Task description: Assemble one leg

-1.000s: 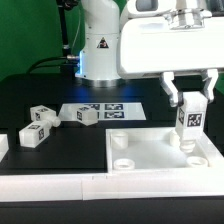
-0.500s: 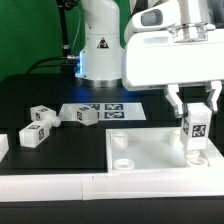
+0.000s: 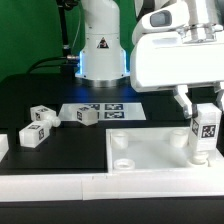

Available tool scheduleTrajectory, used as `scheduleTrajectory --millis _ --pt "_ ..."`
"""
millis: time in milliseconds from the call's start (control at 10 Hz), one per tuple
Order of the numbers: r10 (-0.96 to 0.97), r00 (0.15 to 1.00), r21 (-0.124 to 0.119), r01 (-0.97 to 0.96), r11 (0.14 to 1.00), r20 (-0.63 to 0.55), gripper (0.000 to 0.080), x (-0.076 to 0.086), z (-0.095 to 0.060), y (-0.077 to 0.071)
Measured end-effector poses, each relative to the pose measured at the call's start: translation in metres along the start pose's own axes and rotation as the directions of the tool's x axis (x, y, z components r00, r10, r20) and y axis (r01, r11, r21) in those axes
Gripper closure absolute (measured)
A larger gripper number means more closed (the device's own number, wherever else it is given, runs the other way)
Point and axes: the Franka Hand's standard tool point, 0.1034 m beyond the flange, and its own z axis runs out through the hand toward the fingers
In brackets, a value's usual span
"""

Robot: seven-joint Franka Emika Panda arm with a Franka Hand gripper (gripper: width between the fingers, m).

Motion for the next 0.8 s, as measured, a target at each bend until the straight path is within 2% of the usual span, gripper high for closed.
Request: scheduleTrajectory --millis 200,400,800 --pt "-0.009 1.000 -0.004 0.009 1.000 -0.005 0.0512 -0.001 0.001 0.003" --pt "-0.036 0.999 -0.015 0.036 0.999 -0.019 0.0512 -0.003 0.004 0.013" --pt "-0.045 0.999 -0.011 0.045 0.999 -0.009 0.0512 -0.013 0.014 0.007"
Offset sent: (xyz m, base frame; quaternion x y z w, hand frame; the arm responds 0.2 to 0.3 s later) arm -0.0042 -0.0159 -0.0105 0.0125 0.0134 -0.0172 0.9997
